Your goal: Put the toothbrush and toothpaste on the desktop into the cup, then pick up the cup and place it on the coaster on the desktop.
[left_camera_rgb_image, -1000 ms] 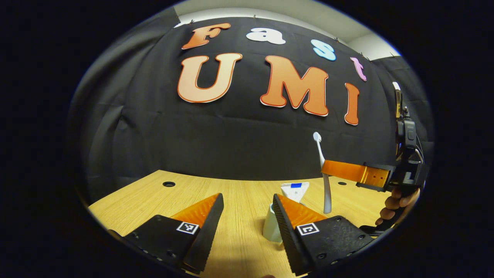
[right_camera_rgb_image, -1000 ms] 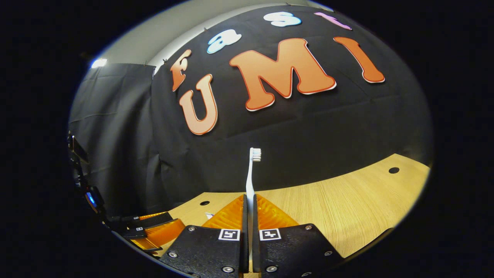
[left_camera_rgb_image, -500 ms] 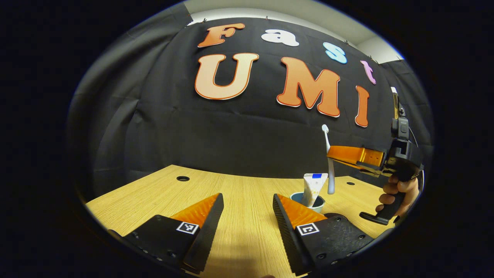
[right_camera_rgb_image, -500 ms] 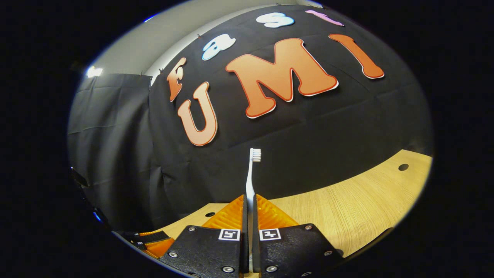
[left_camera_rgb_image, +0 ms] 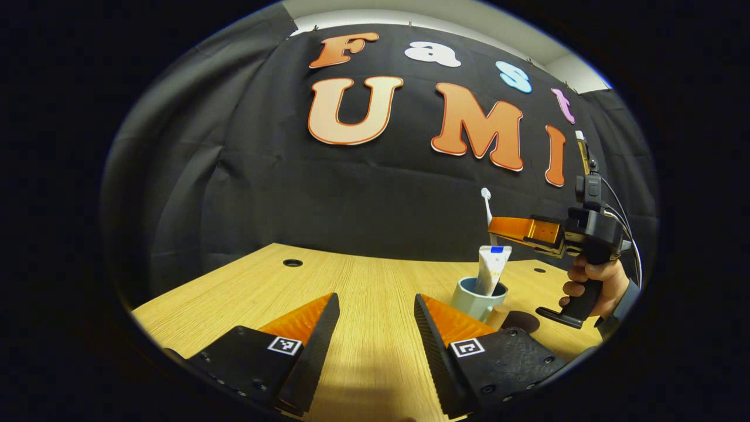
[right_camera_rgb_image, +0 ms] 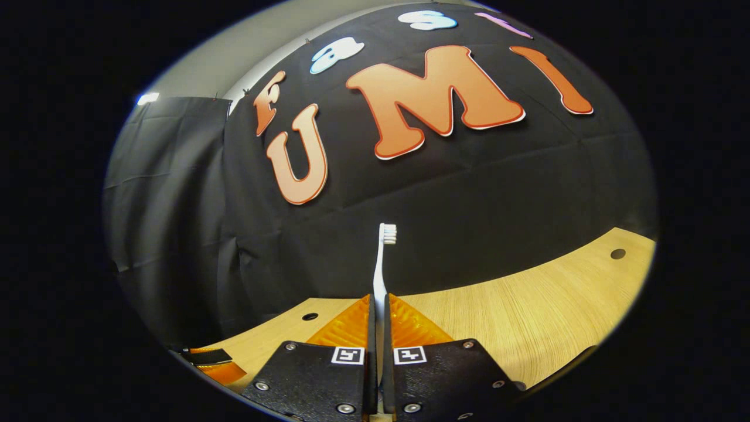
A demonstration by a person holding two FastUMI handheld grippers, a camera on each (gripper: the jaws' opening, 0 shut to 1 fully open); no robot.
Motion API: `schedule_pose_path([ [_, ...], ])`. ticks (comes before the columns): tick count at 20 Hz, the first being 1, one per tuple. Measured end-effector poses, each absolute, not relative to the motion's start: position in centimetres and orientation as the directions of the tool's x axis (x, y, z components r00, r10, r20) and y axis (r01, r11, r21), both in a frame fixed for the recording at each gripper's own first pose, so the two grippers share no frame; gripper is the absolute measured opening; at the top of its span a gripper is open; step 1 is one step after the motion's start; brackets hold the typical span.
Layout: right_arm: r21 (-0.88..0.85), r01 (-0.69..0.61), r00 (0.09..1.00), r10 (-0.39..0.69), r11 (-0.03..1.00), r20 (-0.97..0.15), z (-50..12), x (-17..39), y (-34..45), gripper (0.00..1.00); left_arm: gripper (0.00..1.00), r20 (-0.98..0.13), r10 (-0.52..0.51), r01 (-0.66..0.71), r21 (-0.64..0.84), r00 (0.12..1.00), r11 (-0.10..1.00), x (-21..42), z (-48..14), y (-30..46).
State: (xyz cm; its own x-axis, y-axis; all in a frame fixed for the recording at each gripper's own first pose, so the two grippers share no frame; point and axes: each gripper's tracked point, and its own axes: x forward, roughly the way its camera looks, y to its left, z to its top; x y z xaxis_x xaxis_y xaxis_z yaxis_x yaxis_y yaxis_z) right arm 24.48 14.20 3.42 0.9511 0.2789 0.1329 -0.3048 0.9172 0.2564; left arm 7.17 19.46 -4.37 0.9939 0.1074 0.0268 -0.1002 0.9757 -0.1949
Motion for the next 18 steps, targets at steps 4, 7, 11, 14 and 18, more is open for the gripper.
schedule_pose_path([
  [4, 0.276, -0.332, 0.943, 0.311, 0.902, 0.117, 2.3, 23.8, 14.8, 0.06, 0.77, 0.004, 0.112, -0.109, -0.204, 0.994, 0.973, 6.8, -5.0, 19.5],
  [7, 0.287, -0.329, 0.944, 0.309, 0.9, 0.114, 2.3, 23.2, 14.7, 0.07, 0.77, -0.006, 0.11, -0.109, -0.205, 0.994, 0.973, 6.3, -5.0, 19.2],
  [11, 0.28, -0.33, 0.944, 0.313, 0.902, 0.104, 2.4, 21.6, 14.0, 0.14, 0.77, 0.008, 0.094, -0.091, -0.208, 0.996, 0.974, 5.7, -3.6, 17.9],
  [14, 0.271, -0.308, 0.951, 0.291, 0.912, 0.101, 2.7, 20.3, 12.4, 0.36, 0.77, -0.011, 0.06, -0.061, -0.172, 0.998, 0.983, 6.1, -2.6, 16.1],
  [18, 0.251, -0.267, 0.962, 0.242, 0.931, 0.124, 3.9, 18.2, 9.8, 0.71, 0.84, -0.106, -0.021, 0.009, -0.119, 0.994, 0.993, 6.7, -2.2, 12.3],
])
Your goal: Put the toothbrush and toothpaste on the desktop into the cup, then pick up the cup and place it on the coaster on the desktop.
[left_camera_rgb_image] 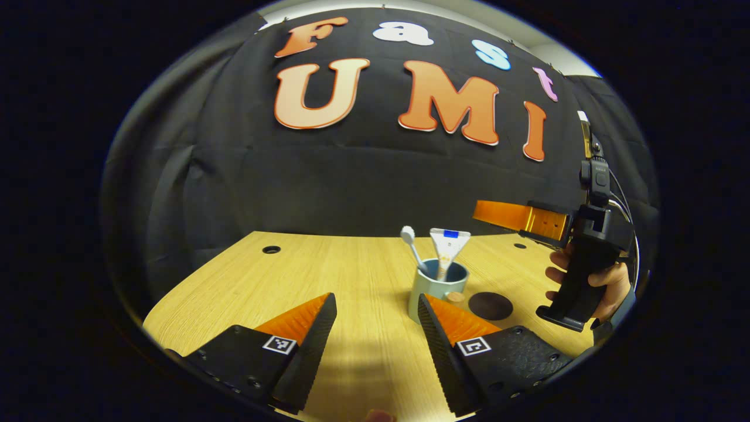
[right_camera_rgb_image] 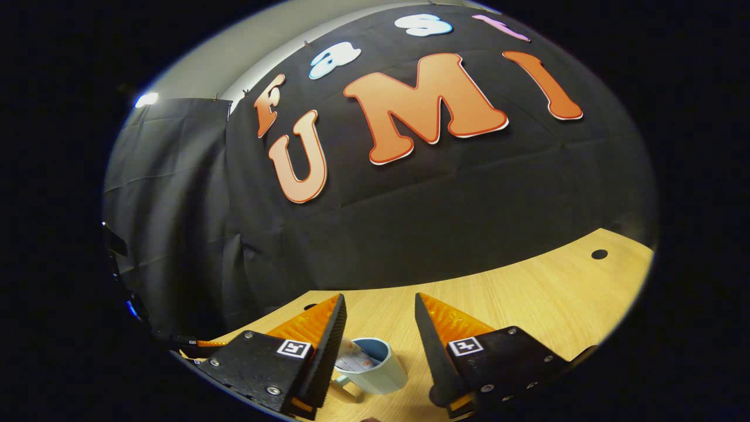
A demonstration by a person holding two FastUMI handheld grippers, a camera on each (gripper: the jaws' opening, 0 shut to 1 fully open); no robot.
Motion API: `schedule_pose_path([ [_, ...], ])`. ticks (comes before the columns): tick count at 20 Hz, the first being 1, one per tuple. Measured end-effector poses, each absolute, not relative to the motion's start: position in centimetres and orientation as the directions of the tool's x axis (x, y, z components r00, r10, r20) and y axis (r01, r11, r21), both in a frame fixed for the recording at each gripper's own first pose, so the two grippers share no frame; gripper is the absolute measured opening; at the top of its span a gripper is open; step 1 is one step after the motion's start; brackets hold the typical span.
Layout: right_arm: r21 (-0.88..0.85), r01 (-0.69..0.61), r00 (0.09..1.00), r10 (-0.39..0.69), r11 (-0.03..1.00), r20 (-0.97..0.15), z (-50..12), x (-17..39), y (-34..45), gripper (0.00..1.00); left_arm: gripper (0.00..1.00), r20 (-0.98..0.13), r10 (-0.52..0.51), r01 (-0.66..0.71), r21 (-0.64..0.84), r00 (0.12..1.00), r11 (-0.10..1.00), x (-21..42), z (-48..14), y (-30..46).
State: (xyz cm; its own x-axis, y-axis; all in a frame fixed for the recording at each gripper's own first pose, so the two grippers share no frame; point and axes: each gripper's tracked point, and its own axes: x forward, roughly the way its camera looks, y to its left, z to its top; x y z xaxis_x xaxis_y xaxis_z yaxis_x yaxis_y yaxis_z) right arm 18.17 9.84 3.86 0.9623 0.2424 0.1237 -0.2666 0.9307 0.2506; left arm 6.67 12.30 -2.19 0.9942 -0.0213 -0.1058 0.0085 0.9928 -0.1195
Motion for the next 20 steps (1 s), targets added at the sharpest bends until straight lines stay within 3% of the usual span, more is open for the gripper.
schedule_pose_path([
  [2, 0.208, -0.246, 0.967, 0.225, 0.947, 0.122, 4.1, 17.1, 8.7, 0.83, 0.87, -0.133, -0.044, 0.027, -0.13, 0.99, 0.991, 6.9, -1.3, 10.8],
  [4, 0.151, -0.215, 0.973, 0.199, 0.965, 0.114, 4.3, 15.9, 6.8, 0.89, 0.88, -0.169, -0.065, 0.041, -0.139, 0.983, 0.989, 7.3, -0.8, 9.7],
  [6, 0.136, -0.151, 0.985, 0.138, 0.979, 0.101, 4.5, 14.9, 4.2, 0.93, 0.97, -0.215, -0.09, 0.059, -0.145, 0.972, 0.988, 8.3, -0.3, 9.0],
  [12, 0.091, -0.146, 0.983, 0.134, 0.985, 0.125, 5.2, 11.3, 1.9, 0.96, 0.97, -0.453, -0.274, 0.176, -0.246, 0.848, 0.953, 9.6, -2.3, 4.7],
  [20, 0.08, -0.196, 0.979, 0.19, 0.977, 0.075, 2.6, 9.2, 1.4, 0.96, 0.97, -0.651, -0.268, 0.124, -0.26, 0.71, 0.958, 11.6, -5.4, 4.4],
])
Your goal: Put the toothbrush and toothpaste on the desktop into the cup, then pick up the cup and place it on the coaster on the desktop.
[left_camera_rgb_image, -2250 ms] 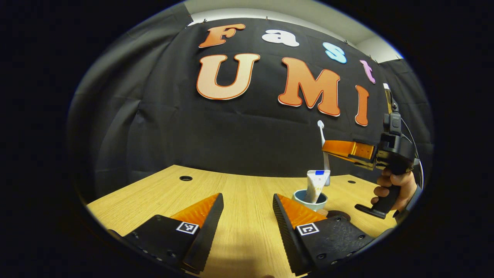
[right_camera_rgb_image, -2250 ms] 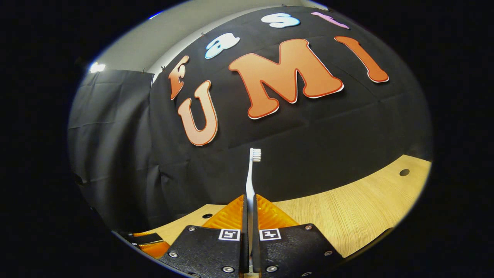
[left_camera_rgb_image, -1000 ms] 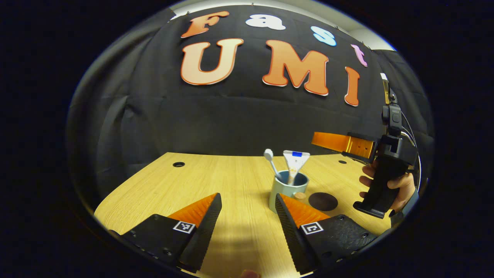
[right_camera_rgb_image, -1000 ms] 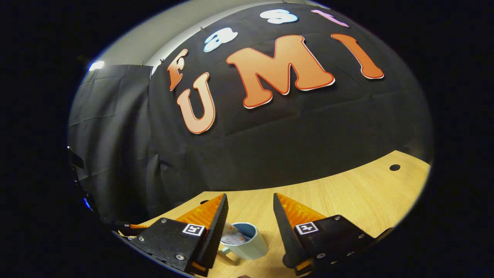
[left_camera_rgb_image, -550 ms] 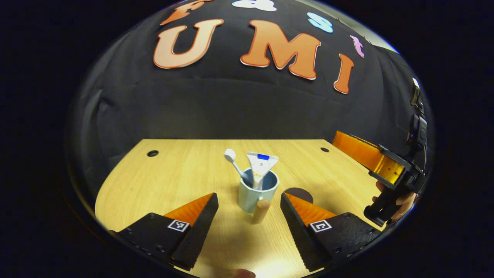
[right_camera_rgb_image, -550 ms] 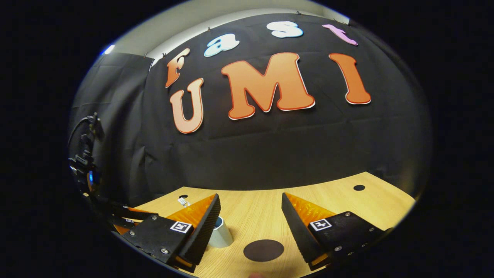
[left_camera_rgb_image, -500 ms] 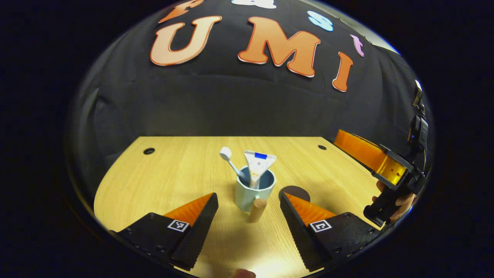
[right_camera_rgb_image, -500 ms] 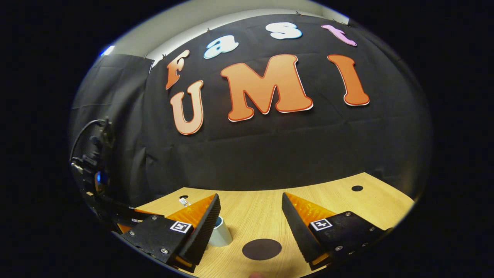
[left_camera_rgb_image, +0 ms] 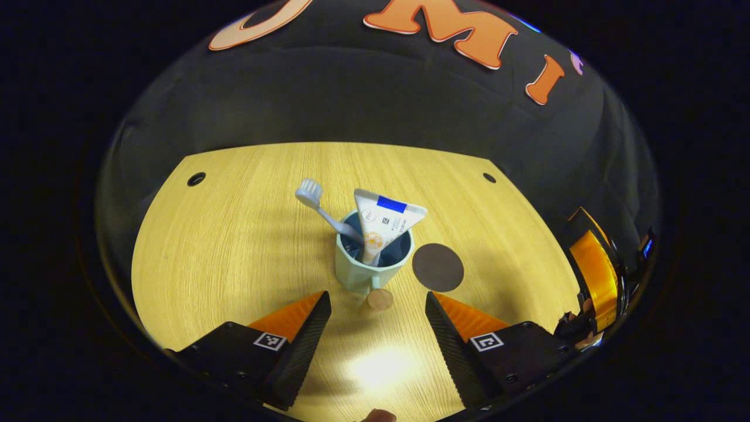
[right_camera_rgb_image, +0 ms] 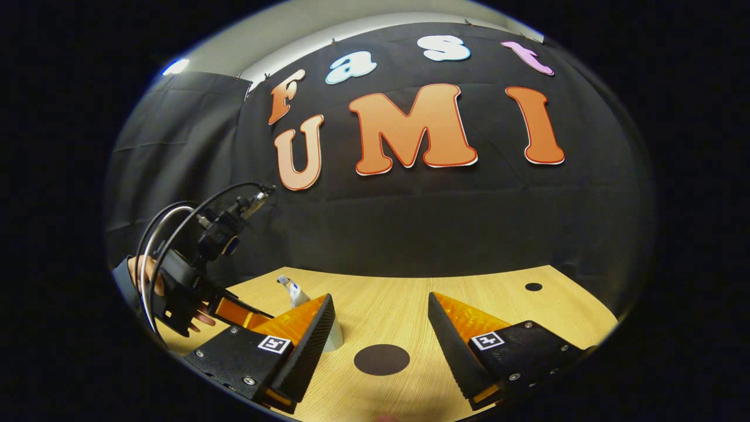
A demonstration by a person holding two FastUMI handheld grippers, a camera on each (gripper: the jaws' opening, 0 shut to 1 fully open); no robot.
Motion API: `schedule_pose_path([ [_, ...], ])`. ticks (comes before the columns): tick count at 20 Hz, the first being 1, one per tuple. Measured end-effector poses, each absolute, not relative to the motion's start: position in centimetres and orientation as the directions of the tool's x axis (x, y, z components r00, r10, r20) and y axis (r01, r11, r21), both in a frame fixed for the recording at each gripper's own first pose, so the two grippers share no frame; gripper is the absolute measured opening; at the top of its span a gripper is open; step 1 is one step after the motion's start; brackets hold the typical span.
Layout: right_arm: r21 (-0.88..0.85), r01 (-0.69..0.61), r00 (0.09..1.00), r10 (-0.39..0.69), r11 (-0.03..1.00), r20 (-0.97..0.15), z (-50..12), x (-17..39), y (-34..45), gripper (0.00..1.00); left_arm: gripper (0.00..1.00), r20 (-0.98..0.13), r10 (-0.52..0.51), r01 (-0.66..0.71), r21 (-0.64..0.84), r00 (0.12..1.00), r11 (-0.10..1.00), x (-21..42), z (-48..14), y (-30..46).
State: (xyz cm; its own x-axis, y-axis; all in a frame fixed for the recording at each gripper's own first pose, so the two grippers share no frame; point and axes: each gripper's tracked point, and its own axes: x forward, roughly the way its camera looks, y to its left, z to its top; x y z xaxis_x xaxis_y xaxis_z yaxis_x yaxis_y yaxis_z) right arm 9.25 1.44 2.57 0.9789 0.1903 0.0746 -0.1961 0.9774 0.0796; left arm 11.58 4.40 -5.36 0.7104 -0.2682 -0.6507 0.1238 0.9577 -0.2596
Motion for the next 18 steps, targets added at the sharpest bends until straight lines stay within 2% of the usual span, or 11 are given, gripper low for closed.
schedule_pose_path([
  [9, 0.059, -0.215, 0.976, 0.213, 0.975, 0.048, 1.1, 8.2, 1.5, 0.96, 0.96, -0.76, -0.241, 0.088, -0.237, 0.603, 0.967, 13.2, -8.5, 3.4],
  [11, 0.048, -0.216, 0.975, 0.213, 0.975, 0.058, 1.3, 7.8, 1.3, 0.96, 0.92, -0.77, -0.221, 0.071, -0.224, 0.599, 0.972, 13.6, -8.7, 3.6],
  [14, 0.061, -0.237, 0.971, 0.233, 0.97, 0.057, 1.2, 7.3, 1.5, 0.96, 0.73, -0.785, -0.213, 0.046, -0.23, 0.581, 0.972, 13.6, -9.4, 3.3],
  [16, 0.073, -0.242, 0.97, 0.239, 0.967, 0.048, 0.6, 7.1, 1.5, 0.96, 0.34, -0.772, -0.195, 0.033, -0.221, 0.605, 0.975, 14.3, -9.4, 3.2],
  [17, 0.077, -0.234, 0.972, 0.231, 0.969, 0.049, 0.6, 7.1, 1.2, 0.96, 0.35, -0.764, -0.176, 0.019, -0.21, 0.62, 0.978, 14.8, -9.2, 3.3],
  [18, 0.085, -0.225, 0.974, 0.221, 0.971, 0.05, 0.6, 7.0, 0.8, 0.96, 0.25, -0.763, -0.172, 0.012, -0.21, 0.623, 0.978, 15.2, -9.2, 3.0],
])
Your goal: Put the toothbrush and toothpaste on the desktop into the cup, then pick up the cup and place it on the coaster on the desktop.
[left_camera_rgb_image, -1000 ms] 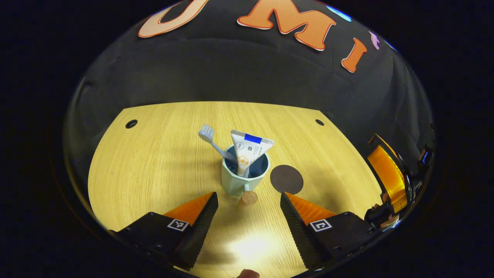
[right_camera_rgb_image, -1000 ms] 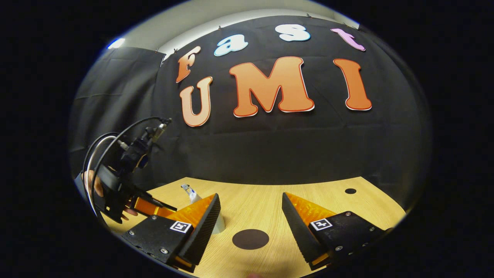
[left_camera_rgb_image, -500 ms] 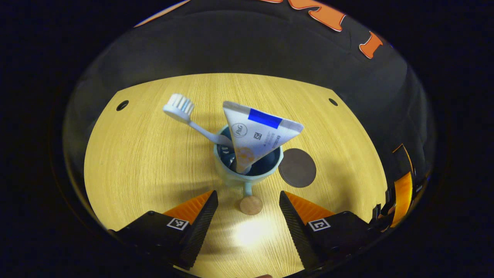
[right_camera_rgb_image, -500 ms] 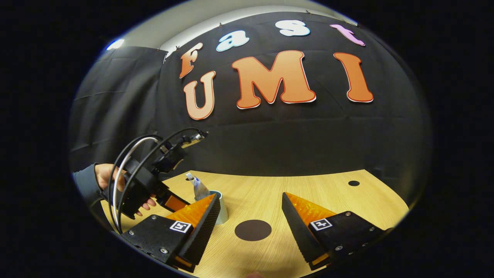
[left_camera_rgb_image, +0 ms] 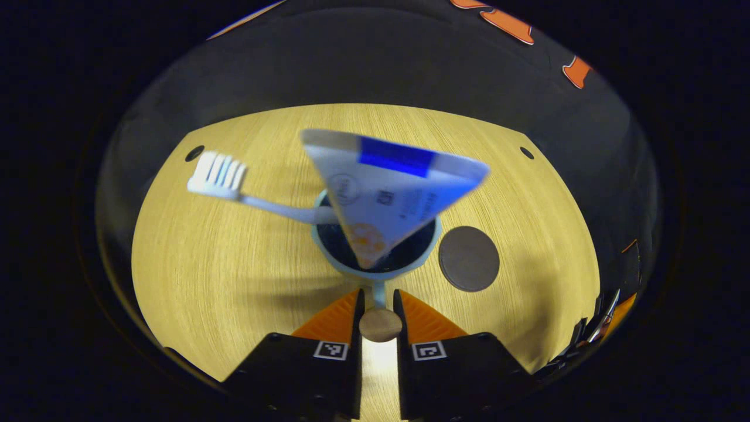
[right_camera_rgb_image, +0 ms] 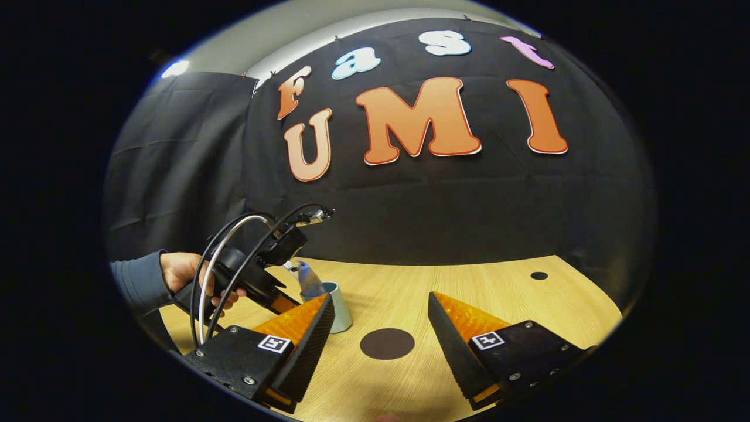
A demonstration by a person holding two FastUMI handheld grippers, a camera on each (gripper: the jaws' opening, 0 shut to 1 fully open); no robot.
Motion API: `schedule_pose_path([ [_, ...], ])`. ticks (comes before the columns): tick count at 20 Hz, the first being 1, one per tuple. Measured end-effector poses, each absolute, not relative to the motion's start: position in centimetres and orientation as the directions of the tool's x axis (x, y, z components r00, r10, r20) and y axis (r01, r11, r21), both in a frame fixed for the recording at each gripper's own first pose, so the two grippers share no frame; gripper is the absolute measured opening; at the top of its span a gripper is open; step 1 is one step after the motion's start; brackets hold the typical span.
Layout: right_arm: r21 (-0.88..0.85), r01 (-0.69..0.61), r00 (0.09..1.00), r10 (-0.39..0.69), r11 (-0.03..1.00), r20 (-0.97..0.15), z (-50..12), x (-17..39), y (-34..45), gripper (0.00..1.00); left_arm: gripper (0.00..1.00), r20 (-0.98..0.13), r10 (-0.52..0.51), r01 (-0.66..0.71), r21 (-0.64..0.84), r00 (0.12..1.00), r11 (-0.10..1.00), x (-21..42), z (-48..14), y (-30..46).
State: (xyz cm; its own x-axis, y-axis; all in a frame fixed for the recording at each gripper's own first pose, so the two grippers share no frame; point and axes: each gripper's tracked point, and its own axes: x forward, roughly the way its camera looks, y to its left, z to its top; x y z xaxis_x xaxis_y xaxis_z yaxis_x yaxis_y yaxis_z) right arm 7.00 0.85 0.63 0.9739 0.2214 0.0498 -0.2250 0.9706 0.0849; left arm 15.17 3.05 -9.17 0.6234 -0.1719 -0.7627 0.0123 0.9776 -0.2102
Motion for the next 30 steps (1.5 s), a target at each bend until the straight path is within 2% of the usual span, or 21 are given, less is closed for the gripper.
schedule_pose_path([
  [3, 0.111, -0.192, 0.981, 0.189, 0.975, 0.042, 0.3, 7.0, -0.2, 0.96, 0.2, -0.743, -0.177, 0.016, -0.218, 0.646, 0.976, 15.7, -8.7, 3.0],
  [8, 0.149, -0.134, 0.99, 0.128, 0.98, 0.052, 0.4, 6.2, -2.4, 0.96, 0.2, -0.706, -0.167, 0.026, -0.206, 0.688, 0.978, 12.9, -6.4, 3.8],
  [16, 0.251, -0.098, 0.995, 0.096, 0.963, 0.019, -0.2, 6.1, -3.9, 0.97, 0.2, -0.68, -0.174, 0.044, -0.204, 0.712, 0.978, 13.1, -6.7, 4.3],
  [20, 0.22, -0.097, 0.995, 0.095, 0.971, 0.024, -0.3, 5.9, -3.3, 0.97, 0.2, -0.684, -0.154, 0.057, -0.162, 0.713, 0.985, 13.3, -6.6, 4.0],
  [22, 0.216, -0.11, 0.994, 0.108, 0.97, 0.02, -0.3, 6.0, -2.7, 0.97, 0.23, -0.689, -0.185, 0.078, -0.184, 0.7, 0.98, 13.3, -7.4, 3.0],
  [23, 0.214, -0.116, 0.993, 0.115, 0.97, 0.017, -0.4, 6.1, -2.4, 0.97, 0.31, -0.699, -0.195, 0.076, -0.198, 0.688, 0.977, 13.4, -8.1, 2.9],
  [27, 0.16, -0.117, 0.992, 0.121, 0.98, -0.018, -2.5, 6.1, -2.0, 0.97, 0.36, -0.723, -0.184, 0.038, -0.213, 0.666, 0.976, 14.6, -10.1, 3.1],
  [29, 0.148, -0.12, 0.992, 0.124, 0.982, -0.018, -2.5, 6.2, -2.2, 0.97, 0.23, -0.709, -0.163, 0.018, -0.208, 0.686, 0.978, 15.3, -9.3, 3.4],
  [30, 0.153, -0.123, 0.992, 0.127, 0.981, -0.018, -2.5, 6.3, -2.2, 0.97, 0.2, -0.702, -0.159, 0.011, -0.21, 0.694, 0.978, 15.6, -9.1, 3.6],
])
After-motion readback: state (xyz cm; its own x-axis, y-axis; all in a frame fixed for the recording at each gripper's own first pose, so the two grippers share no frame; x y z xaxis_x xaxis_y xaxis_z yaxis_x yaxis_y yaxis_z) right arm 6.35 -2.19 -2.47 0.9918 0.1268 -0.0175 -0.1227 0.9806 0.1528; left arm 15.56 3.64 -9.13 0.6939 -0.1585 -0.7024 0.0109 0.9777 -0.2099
